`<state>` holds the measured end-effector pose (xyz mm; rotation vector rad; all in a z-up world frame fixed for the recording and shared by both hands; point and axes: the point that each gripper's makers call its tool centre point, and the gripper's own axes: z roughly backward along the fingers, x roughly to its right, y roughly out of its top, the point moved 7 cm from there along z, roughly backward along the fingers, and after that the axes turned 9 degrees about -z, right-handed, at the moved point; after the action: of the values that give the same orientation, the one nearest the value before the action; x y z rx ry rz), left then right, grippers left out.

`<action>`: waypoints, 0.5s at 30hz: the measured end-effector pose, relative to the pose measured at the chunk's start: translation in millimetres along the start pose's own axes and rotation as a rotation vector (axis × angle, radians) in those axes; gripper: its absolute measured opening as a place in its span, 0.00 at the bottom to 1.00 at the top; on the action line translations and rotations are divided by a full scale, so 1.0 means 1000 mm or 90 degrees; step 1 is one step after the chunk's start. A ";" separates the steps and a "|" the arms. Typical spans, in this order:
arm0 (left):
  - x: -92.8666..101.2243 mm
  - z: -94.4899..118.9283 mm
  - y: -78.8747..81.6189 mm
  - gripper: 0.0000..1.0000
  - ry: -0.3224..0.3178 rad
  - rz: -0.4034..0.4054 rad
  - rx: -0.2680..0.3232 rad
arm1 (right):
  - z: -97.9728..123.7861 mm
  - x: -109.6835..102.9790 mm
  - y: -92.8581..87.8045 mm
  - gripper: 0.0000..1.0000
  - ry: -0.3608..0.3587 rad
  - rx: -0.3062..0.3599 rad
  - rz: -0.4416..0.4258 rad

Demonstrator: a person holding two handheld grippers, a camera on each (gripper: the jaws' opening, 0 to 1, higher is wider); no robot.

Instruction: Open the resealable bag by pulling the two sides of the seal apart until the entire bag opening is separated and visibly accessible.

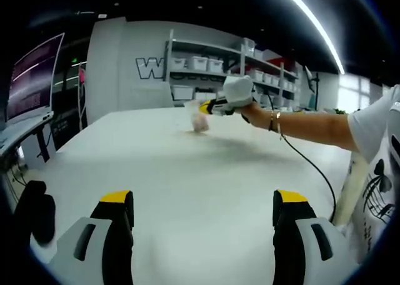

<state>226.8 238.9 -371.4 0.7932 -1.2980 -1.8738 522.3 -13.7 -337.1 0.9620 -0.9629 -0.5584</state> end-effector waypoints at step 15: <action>0.010 0.015 0.000 0.91 0.003 -0.007 0.012 | 0.025 -0.006 0.010 0.00 -0.006 0.016 0.000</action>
<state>209.2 238.2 -367.6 0.8158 -1.3135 -1.8698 497.6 -15.3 -325.3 0.9827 -0.9807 -0.5533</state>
